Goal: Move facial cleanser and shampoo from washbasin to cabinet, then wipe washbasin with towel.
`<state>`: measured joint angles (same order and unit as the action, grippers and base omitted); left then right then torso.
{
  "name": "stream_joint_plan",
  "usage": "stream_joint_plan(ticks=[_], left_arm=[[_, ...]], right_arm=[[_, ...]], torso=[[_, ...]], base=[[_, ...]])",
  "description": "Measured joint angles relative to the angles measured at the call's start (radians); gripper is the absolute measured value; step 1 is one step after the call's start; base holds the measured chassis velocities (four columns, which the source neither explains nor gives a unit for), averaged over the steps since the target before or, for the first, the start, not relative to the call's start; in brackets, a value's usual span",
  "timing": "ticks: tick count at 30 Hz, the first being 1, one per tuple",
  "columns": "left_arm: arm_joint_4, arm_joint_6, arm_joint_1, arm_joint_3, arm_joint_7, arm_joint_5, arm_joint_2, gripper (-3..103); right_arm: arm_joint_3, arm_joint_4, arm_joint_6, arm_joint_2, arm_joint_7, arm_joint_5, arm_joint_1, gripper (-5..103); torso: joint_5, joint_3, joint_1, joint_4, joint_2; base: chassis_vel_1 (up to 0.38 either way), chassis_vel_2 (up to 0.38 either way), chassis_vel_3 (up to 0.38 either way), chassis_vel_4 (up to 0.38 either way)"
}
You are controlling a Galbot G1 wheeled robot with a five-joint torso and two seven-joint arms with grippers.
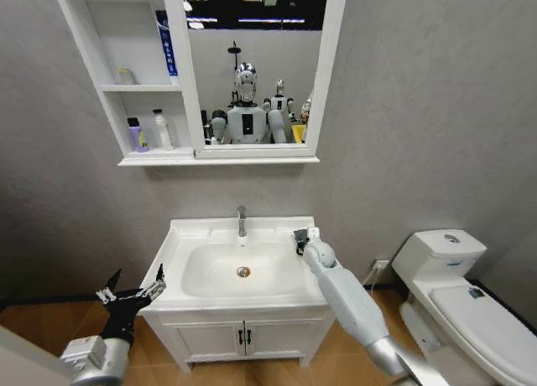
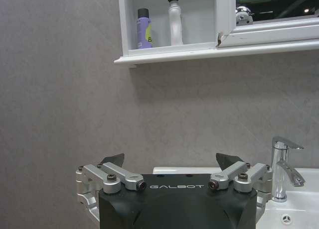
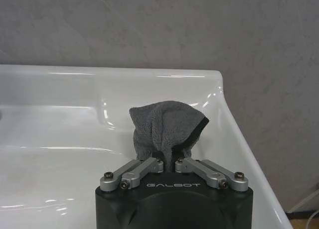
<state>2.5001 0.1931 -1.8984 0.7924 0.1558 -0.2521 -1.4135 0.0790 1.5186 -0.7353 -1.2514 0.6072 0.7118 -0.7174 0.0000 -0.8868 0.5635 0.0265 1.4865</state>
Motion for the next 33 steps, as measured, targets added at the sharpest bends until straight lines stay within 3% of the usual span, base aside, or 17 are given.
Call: stream_joint_plan(ticks=[6, 10, 14, 18, 25, 33], left_arm=[[0.000, 0.000, 0.000, 0.000, 0.000, 0.000, 0.000, 100], [0.000, 0.000, 0.000, 0.000, 0.000, 0.000, 0.000, 100], [0.000, 0.000, 0.000, 0.000, 0.000, 0.000, 0.000, 100], [0.000, 0.000, 0.000, 0.000, 0.000, 0.000, 0.000, 100], [0.000, 0.000, 0.000, 0.000, 0.000, 0.000, 0.000, 100], [0.000, 0.000, 0.000, 0.000, 0.000, 0.000, 0.000, 100]], right_arm=[[-0.100, 0.137, 0.000, 0.002, 0.140, 0.139, -0.047, 5], [-0.119, 0.131, 0.000, -0.016, 0.168, 0.131, -0.089, 5], [-0.121, 0.114, 0.000, -0.017, 0.157, 0.098, -0.122, 5], [-0.117, 0.083, 0.000, -0.012, 0.096, 0.017, -0.137, 5], [-0.108, 0.025, 0.000, -0.016, 0.042, -0.024, -0.127, 5], [-0.108, -0.010, 0.001, -0.036, 0.032, -0.049, -0.125, 5]], torso=[[-0.0003, 0.000, 0.000, -0.0002, 0.000], [-0.0001, 0.000, 0.000, -0.0003, 0.000], [0.0000, 0.000, 0.000, 0.0000, 0.000], [0.0000, 0.000, 0.000, -0.0001, 0.000], [0.0001, 0.000, 0.000, -0.0004, 0.000], [0.0000, 0.000, 0.000, -0.0003, 0.000]], base=[[0.000, 0.000, 0.000, 0.000], [0.000, 0.000, 0.000, 0.000], [0.000, 0.000, 0.000, 0.000], [0.000, 0.000, 0.000, 0.000], [0.000, 0.000, 0.000, 0.000], [0.000, 0.000, 0.000, 0.000]])
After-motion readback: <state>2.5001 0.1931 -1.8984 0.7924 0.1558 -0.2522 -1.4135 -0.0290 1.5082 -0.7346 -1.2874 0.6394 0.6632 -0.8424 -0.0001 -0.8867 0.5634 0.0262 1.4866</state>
